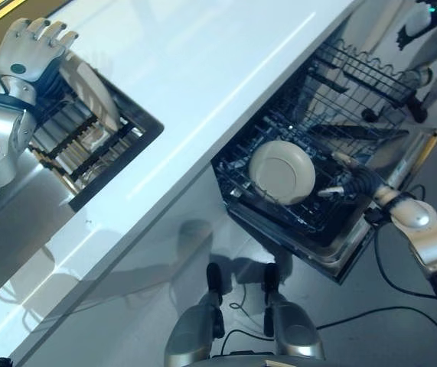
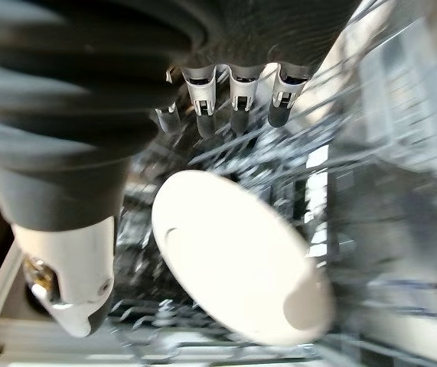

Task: Pick up plates and place into dishwasher.

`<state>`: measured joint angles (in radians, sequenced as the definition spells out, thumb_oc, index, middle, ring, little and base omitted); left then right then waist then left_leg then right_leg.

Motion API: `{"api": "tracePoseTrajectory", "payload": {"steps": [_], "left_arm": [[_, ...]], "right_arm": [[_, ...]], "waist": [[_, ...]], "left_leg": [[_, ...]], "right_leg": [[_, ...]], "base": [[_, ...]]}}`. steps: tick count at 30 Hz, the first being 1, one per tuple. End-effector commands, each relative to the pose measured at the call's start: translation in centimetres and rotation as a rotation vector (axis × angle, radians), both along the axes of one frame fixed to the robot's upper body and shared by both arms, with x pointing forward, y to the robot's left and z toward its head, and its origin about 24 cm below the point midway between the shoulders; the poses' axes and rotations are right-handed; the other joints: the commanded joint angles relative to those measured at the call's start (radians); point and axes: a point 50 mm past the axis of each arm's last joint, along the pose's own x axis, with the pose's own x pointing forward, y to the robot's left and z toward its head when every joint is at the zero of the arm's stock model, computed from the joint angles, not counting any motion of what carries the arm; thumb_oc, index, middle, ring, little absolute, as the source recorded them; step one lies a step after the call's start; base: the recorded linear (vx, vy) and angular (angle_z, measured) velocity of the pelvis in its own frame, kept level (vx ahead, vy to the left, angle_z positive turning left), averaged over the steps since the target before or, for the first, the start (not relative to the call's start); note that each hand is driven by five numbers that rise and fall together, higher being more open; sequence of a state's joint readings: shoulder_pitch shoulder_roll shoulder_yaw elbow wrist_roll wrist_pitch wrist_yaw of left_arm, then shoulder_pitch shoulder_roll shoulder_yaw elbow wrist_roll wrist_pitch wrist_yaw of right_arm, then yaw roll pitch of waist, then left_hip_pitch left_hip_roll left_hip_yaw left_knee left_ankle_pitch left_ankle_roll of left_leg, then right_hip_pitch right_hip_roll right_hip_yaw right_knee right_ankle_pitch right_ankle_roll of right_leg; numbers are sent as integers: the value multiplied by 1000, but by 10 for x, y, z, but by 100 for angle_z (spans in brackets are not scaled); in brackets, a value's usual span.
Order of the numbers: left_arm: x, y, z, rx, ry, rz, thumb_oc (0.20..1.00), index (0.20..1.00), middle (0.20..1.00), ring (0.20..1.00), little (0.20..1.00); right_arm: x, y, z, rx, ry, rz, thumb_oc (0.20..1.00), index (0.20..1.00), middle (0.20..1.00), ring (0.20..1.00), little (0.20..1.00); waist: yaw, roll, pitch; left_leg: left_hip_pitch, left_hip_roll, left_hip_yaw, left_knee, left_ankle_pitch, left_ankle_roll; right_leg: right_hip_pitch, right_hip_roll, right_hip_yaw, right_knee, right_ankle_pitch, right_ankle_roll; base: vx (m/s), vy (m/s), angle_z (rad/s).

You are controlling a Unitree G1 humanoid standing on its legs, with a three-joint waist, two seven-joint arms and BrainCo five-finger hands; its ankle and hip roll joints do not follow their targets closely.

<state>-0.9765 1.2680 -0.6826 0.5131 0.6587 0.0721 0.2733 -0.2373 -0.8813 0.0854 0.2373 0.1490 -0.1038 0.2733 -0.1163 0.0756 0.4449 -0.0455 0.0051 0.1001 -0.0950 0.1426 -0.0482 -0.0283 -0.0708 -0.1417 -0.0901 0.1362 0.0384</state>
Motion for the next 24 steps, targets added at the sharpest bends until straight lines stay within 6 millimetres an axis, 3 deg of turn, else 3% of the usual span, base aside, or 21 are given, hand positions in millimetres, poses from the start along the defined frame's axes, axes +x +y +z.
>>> {"api": "tracePoseTrajectory", "payload": {"steps": [1, 5, 12, 13, 14, 16, 24], "left_arm": [[-21, 36, 24, 110, -46, 185, 1000, 1000, 1000, 1000, 1000], [-18, 42, 20, 218, 65, 268, 1000, 1000, 1000, 1000, 1000], [-9, 46, 15, 230, 197, 313, 1000, 1000, 1000, 1000, 1000], [-8, 47, 13, 234, 216, 315, 934, 934, 934, 934, 934], [-7, 47, 11, 238, 241, 320, 548, 548, 548, 548, 548], [-6, 47, 8, 230, 274, 327, 200, 200, 200, 200, 200], [-11, 64, -2, 136, 416, 424, 200, 200, 200, 200, 200]], "right_arm": [[-10, 1, 34, -51, -112, 79, 1000, 1000, 1000, 1000, 1000], [-9, -6, 39, -68, -106, 59, 1000, 1000, 1000, 1000, 1000], [-4, -6, 52, -44, -154, 58, 1000, 1000, 1000, 1000, 1000], [-3, -4, 53, -46, -162, 65, 1000, 1000, 1000, 1000, 1000], [-2, -1, 55, -51, -174, 75, 1000, 1000, 1000, 1000, 1000], [-1, 1, 59, -51, -193, 82, 1000, 1000, 1000, 1000, 1000], [3, 11, 70, -43, -241, 110, 1000, 1000, 1000, 1000, 1000]], "waist": [[-37, -23, -21], [-56, -21, -14], [-71, -22, -2], [-72, -22, -1], [-73, -21, 0], [-72, -19, 0], [-63, -12, -6]], "left_leg": [[21, -65, 32, 15, -132, 35], [21, -64, 47, 15, -133, 32], [13, -66, 62, 14, -135, 35], [12, -67, 63, 14, -135, 35], [10, -68, 62, 14, -134, 35], [10, -68, 62, 13, -135, 36], [11, -73, 52, 9, -136, 36]], "right_leg": [[-91, -26, 31, 118, -88, 84], [-95, -24, 40, 118, -84, 86], [-110, -26, 46, 121, -80, 92], [-111, -26, 46, 120, -79, 93], [-113, -26, 47, 119, -77, 93], [-114, -26, 47, 120, -78, 94], [-105, -28, 40, 108, -75, 97]], "base": [[6, 94, -16], [-4, 89, -17], [-21, 51, -13], [-29, 39, -1], [-22, 33, -3], [-15, 15, -5], [-15, 0, -1]]}}
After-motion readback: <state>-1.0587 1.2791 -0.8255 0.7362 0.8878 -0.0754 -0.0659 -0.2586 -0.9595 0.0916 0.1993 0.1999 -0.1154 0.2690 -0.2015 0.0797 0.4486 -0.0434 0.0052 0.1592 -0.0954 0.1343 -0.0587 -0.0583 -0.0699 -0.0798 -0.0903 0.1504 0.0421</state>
